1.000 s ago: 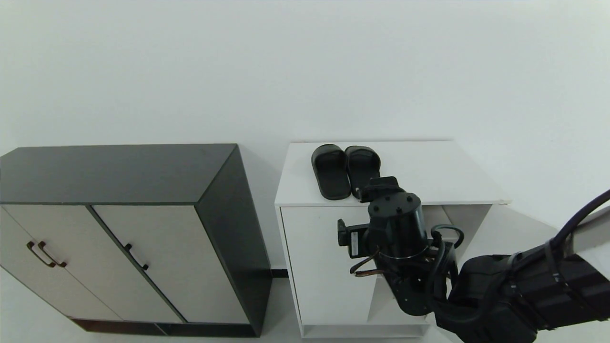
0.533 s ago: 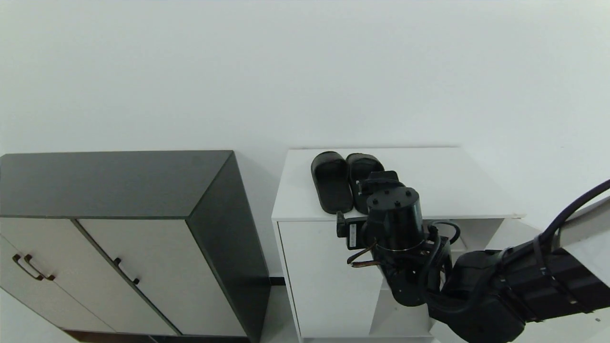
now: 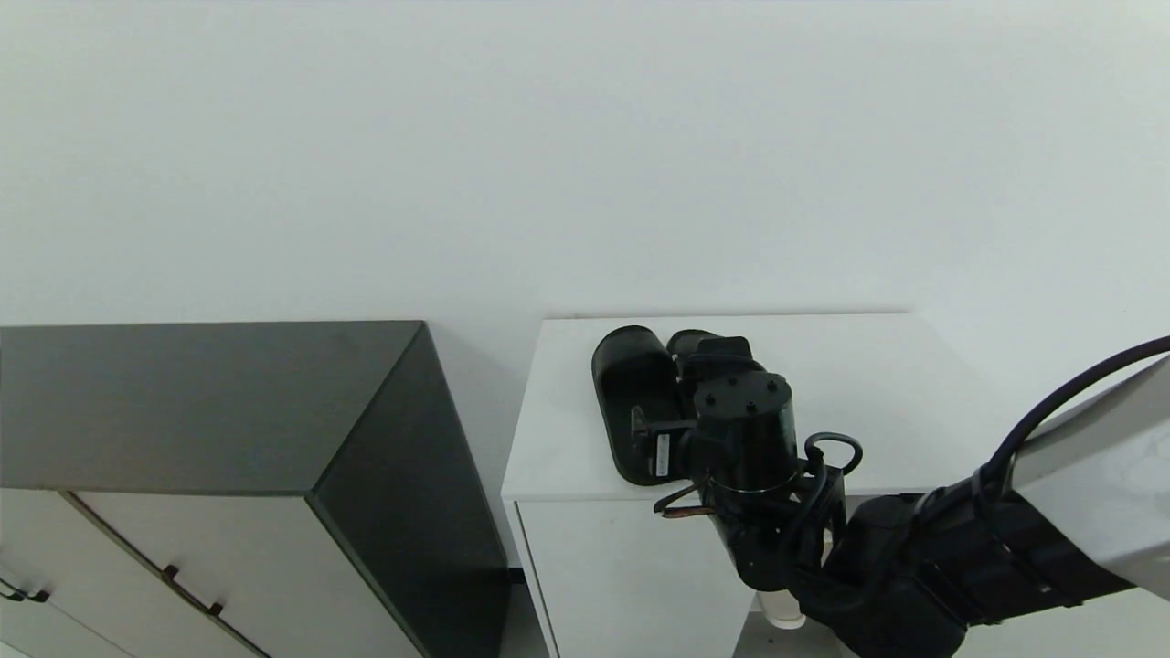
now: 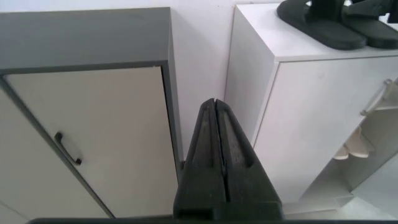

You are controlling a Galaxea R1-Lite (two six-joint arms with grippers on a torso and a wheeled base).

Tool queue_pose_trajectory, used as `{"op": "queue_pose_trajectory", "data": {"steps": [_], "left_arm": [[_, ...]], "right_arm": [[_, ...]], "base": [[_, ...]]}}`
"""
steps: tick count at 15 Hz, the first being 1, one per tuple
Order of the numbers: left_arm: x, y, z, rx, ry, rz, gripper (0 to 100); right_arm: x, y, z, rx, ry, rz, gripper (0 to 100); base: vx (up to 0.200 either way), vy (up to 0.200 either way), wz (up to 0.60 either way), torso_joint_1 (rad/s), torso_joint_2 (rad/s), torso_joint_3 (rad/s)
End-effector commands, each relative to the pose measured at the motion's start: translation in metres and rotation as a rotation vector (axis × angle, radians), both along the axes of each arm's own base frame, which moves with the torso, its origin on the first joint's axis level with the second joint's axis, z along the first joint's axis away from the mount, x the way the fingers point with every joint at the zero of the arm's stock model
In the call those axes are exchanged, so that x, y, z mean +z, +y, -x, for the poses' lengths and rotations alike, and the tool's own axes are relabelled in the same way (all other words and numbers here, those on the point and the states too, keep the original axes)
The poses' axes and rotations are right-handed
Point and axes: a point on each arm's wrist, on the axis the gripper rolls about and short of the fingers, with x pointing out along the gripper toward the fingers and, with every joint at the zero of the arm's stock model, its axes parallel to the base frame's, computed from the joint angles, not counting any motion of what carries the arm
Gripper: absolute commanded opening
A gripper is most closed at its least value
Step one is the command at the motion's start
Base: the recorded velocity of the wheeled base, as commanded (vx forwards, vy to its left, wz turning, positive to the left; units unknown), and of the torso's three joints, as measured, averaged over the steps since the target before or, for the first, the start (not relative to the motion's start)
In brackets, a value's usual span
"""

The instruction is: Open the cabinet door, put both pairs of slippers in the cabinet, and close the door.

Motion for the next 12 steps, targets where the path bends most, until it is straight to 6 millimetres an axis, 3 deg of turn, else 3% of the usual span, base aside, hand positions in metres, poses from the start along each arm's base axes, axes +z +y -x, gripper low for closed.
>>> {"op": "queue_pose_trajectory", "data": {"steps": [1,6,12], "left_arm": [[0.0,0.0,0.0,0.0,0.0,0.0,0],[0.0,0.0,0.0,0.0,0.0,0.0,0],[0.0,0.0,0.0,0.0,0.0,0.0,0]], "right_arm": [[-0.011,0.002,-0.003,0.004,0.02,0.022,100],[-0.015,-0.005,-0.026,0.001,0.025,0.015,100],[-0.022,0.003,-0.069,-0.029,0.007,0.016,100]], "base": [[0.0,0.0,0.0,0.0,0.0,0.0],[0.0,0.0,0.0,0.0,0.0,0.0],[0.0,0.0,0.0,0.0,0.0,0.0]]}}
